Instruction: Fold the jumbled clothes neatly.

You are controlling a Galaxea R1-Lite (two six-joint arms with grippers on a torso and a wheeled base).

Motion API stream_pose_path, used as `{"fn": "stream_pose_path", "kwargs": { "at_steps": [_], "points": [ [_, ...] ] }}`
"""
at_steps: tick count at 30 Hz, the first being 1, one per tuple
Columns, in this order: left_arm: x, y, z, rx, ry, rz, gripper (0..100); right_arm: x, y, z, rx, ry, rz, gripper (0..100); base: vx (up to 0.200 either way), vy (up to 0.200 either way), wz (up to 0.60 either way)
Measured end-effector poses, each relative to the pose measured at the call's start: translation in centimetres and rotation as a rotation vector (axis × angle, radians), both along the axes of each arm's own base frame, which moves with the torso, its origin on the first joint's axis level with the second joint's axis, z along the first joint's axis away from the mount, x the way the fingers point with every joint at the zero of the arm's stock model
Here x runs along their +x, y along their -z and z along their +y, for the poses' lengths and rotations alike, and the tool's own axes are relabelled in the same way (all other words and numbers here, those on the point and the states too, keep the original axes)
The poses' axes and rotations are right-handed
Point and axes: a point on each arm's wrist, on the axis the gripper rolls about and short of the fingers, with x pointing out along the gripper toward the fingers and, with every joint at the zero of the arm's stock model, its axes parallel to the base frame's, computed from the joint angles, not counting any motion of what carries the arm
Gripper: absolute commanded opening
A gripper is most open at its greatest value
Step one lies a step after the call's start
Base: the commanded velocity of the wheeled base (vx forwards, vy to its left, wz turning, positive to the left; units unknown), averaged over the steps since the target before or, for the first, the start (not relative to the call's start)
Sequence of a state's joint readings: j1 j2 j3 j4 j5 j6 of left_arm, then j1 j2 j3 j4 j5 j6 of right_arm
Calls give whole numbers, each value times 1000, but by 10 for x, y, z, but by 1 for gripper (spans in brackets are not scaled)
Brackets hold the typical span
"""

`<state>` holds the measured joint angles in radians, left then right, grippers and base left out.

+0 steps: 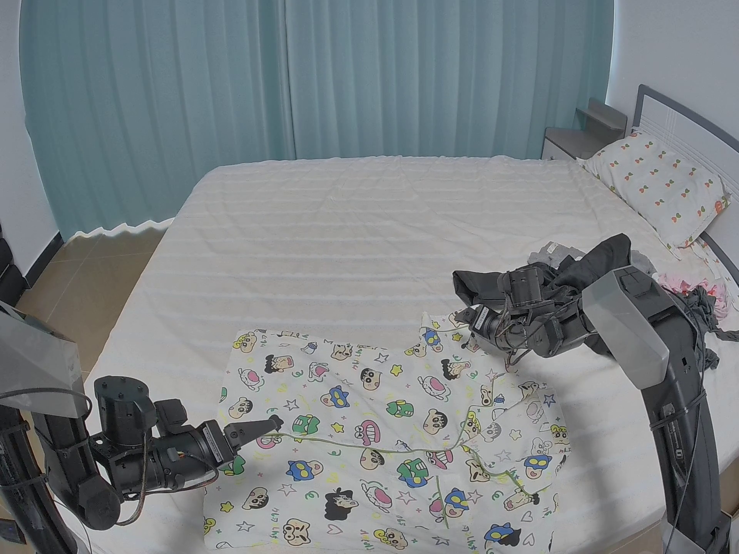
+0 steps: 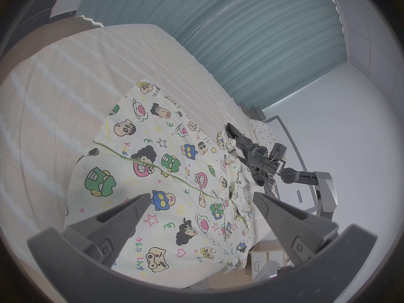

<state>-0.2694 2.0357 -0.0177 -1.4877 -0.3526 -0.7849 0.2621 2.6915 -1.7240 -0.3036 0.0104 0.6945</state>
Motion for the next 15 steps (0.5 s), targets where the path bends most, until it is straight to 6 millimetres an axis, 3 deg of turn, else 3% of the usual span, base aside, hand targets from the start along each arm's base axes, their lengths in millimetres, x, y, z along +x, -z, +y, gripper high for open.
{"fn": "stream_pose_path", "kwargs": {
  "at_steps": [1,15],
  "points": [
    [0,0,0,0,-1,0,100,1,1,1,-1,0,4,0,0,0,0],
    [0,0,0,0,-3,1,100,23,13,0,-2,44,-43,0,0,0,0]
  ]
}}
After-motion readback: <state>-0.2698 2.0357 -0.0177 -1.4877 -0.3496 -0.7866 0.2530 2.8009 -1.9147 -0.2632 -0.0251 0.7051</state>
